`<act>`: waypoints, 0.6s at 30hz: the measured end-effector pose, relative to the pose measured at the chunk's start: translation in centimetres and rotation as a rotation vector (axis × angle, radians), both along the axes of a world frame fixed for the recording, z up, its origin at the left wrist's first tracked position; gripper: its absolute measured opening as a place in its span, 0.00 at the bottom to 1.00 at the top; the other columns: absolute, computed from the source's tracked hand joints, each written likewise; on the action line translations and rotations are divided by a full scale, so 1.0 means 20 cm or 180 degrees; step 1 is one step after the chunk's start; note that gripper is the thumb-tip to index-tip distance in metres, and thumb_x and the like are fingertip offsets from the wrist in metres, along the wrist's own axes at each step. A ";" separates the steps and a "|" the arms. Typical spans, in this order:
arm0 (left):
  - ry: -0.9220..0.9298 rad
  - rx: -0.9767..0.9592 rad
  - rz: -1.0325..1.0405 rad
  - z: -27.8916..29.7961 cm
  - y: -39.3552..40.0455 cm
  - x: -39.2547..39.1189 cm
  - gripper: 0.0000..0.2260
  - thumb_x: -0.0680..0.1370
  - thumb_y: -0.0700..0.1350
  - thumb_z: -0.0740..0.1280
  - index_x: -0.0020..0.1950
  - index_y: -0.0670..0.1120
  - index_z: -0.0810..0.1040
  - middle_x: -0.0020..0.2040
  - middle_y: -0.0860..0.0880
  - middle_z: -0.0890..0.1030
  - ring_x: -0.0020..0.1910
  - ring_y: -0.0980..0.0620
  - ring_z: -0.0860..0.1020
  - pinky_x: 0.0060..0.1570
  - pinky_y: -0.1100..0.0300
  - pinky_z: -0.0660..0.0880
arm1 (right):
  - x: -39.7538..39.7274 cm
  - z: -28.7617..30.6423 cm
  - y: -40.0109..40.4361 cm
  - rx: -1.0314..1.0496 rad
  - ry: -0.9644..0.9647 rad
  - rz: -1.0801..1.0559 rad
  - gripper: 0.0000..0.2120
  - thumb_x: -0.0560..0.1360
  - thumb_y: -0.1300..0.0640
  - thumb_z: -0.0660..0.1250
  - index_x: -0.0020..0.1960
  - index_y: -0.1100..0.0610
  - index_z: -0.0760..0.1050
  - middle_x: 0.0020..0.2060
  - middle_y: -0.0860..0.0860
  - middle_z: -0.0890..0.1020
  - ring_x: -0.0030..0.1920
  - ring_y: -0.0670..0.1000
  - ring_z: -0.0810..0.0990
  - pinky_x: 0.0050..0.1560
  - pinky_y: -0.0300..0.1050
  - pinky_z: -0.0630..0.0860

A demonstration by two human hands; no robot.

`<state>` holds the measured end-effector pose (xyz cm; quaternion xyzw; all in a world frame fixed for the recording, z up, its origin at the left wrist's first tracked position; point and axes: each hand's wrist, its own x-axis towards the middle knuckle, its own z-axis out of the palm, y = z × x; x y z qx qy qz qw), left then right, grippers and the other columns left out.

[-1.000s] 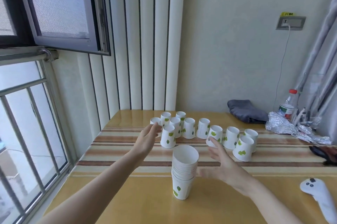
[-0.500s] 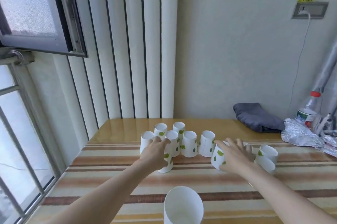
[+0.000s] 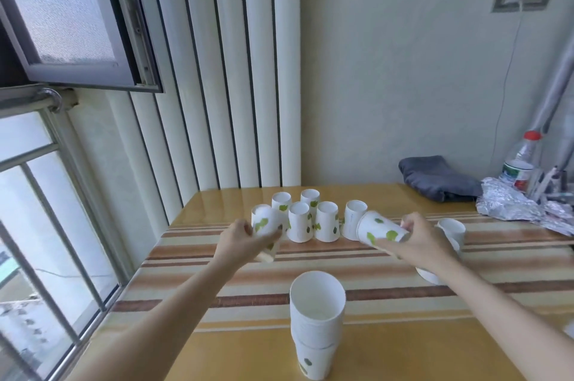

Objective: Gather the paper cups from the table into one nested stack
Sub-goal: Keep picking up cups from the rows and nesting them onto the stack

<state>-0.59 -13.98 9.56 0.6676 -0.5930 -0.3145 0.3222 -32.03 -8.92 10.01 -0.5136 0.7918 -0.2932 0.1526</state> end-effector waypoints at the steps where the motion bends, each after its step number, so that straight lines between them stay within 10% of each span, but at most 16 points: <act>1: 0.0577 0.0090 -0.0031 0.03 0.05 0.01 0.29 0.62 0.63 0.76 0.46 0.42 0.73 0.47 0.41 0.82 0.40 0.47 0.77 0.41 0.53 0.75 | 0.01 0.01 0.06 -0.0001 -0.0891 -0.0048 0.26 0.61 0.38 0.75 0.46 0.54 0.70 0.40 0.50 0.80 0.42 0.53 0.79 0.38 0.46 0.70; 4: 0.1552 0.0106 -0.0341 0.12 0.25 0.00 0.30 0.65 0.58 0.78 0.55 0.42 0.70 0.53 0.41 0.81 0.45 0.47 0.79 0.46 0.52 0.77 | 0.03 -0.02 0.24 -0.0174 -0.3220 -0.0018 0.19 0.67 0.46 0.75 0.52 0.55 0.78 0.42 0.54 0.82 0.41 0.51 0.78 0.41 0.43 0.72; 8: 0.2078 -0.0093 -0.1016 0.23 0.46 -0.05 0.34 0.69 0.43 0.78 0.68 0.49 0.62 0.59 0.42 0.80 0.56 0.44 0.82 0.56 0.48 0.80 | 0.08 -0.09 0.47 -0.0065 -0.4473 -0.0020 0.22 0.65 0.51 0.75 0.57 0.53 0.76 0.43 0.56 0.83 0.41 0.53 0.78 0.42 0.43 0.74; 13: 0.1100 -0.0459 -0.1724 0.26 0.60 -0.10 0.34 0.68 0.43 0.79 0.68 0.55 0.66 0.58 0.49 0.81 0.58 0.53 0.80 0.54 0.59 0.80 | 0.15 -0.07 0.67 -0.0145 -0.4480 0.0080 0.23 0.69 0.61 0.73 0.63 0.61 0.74 0.54 0.62 0.83 0.54 0.59 0.81 0.64 0.55 0.74; 18: 0.0874 -0.0377 -0.1798 0.21 0.63 -0.08 0.45 0.59 0.51 0.82 0.71 0.56 0.62 0.64 0.50 0.76 0.65 0.52 0.76 0.66 0.54 0.74 | 0.26 0.11 0.70 -0.0788 -0.3258 0.0580 0.18 0.70 0.65 0.74 0.57 0.54 0.75 0.56 0.55 0.83 0.54 0.53 0.82 0.63 0.55 0.75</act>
